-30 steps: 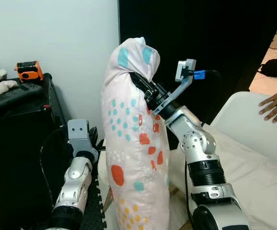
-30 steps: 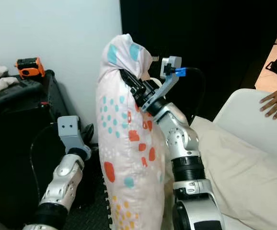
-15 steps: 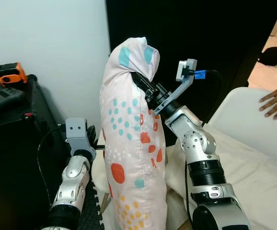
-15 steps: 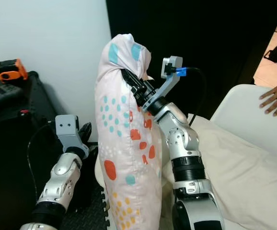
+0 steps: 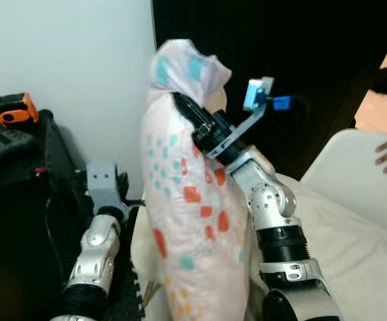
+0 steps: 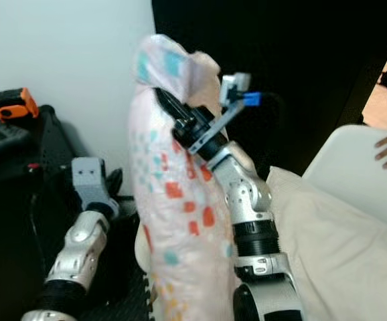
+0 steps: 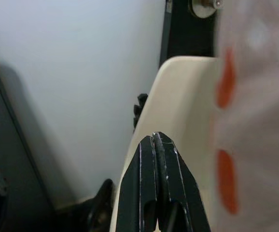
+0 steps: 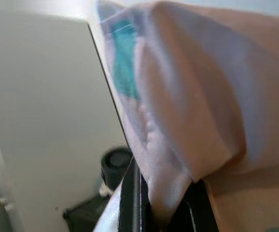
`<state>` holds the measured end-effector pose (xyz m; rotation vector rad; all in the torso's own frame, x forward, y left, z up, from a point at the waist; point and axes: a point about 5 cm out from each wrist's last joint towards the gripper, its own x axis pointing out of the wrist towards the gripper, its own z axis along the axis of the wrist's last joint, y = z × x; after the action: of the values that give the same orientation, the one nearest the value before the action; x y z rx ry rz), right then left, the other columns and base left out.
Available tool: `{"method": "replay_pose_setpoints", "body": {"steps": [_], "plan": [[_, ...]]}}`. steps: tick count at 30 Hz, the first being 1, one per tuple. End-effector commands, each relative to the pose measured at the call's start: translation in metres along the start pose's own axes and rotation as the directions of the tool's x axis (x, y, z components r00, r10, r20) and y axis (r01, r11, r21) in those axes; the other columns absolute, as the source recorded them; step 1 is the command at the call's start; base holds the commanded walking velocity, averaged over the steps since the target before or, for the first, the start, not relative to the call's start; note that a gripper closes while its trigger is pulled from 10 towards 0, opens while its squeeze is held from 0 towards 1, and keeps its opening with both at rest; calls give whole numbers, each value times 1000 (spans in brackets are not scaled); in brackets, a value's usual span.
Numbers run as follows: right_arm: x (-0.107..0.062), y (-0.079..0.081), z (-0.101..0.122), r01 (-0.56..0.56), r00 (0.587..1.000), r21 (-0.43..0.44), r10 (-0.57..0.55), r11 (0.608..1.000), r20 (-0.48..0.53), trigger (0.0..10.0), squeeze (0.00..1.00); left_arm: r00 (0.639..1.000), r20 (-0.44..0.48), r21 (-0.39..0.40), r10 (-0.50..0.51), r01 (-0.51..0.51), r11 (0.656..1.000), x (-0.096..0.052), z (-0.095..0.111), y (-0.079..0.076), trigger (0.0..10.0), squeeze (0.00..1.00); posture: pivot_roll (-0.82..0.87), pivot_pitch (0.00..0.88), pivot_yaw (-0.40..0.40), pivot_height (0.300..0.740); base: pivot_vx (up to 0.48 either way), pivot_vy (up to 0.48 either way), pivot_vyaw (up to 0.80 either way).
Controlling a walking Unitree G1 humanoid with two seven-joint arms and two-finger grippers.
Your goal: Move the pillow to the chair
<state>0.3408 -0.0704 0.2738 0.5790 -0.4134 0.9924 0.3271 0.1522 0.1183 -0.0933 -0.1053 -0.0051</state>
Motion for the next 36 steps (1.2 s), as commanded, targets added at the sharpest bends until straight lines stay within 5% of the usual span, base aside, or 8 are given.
{"method": "replay_pose_setpoints", "body": {"steps": [1, 6, 18, 28, 36], "plan": [[8, 4, 19, -12, 994, -28, 14, 1000, 106, 10000, 0, 1000, -11, 8, -7, 8, 1000, 0, -2, -1, 10000, 0, 127, 0, 21, 740, 345, 0, 763], [5, -16, 24, 148, 977, 2, -147, 989, 152, 10000, 0, 1000, -7, 12, -22, 22, 1000, 2, 0, -3, 10000, 0, 129, 0, 24, 740, 345, 0, 0], [6, -25, 18, 230, 969, -26, -227, 973, 96, 10000, 0, 996, -20, 19, -90, 90, 996, 4, -1, -13, 10000, 0, 132, 0, 26, 740, 306, 0, -135], [7, -27, 21, 236, 966, -26, -231, 971, 116, 10000, 0, 990, -26, -7, -136, 136, 991, 2, -3, -19, 10000, 0, 138, 0, 27, 740, 161, 0, -705], [7, -24, 24, 215, 964, -7, -211, 977, 158, 10000, 0, 969, -25, 6, -245, 245, 969, -5, -5, -34, 10000, 0, 139, 0, 30, 740, 0, 0, 0]]}}
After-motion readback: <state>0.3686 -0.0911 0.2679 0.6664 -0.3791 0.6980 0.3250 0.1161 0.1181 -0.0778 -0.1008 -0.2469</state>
